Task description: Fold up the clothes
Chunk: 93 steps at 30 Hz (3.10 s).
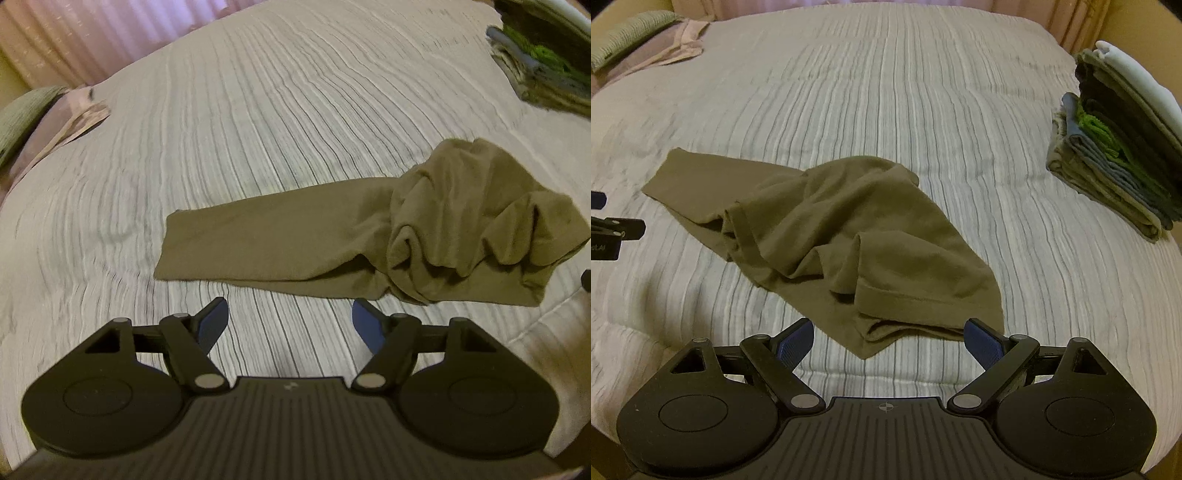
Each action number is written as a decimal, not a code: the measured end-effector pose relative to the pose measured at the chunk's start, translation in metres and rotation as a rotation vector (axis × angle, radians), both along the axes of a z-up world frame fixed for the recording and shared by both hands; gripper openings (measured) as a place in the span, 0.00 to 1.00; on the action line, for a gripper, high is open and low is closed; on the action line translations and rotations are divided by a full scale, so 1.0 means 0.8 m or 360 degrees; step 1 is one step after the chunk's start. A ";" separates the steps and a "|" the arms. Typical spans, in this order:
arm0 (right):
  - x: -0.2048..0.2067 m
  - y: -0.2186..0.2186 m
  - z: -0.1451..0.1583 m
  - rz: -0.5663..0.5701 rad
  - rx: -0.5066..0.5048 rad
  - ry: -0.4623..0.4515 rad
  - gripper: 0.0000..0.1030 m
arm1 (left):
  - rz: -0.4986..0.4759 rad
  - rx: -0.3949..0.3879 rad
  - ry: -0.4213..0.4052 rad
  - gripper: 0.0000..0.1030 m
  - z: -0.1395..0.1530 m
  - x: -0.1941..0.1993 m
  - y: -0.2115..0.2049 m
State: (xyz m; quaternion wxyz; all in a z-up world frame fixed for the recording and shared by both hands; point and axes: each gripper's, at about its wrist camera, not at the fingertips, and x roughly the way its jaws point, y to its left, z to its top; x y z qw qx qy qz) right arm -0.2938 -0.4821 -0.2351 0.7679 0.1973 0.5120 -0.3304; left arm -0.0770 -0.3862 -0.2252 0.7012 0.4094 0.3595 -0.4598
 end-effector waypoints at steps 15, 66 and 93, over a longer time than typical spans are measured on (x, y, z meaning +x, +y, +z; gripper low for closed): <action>0.056 -0.003 -0.080 0.0086 -0.0235 0.0221 0.89 | -0.0518 -0.0007 -0.0092 0.67 -0.096 0.023 -0.041; -0.196 -0.137 -0.199 -0.1676 0.0609 -0.1174 0.83 | 0.1403 -0.0337 0.0978 0.37 -0.167 0.299 -0.001; -0.368 -0.174 -0.066 -0.1344 0.0514 -0.0814 0.06 | 0.1224 -0.0300 0.0409 0.03 0.001 0.242 0.209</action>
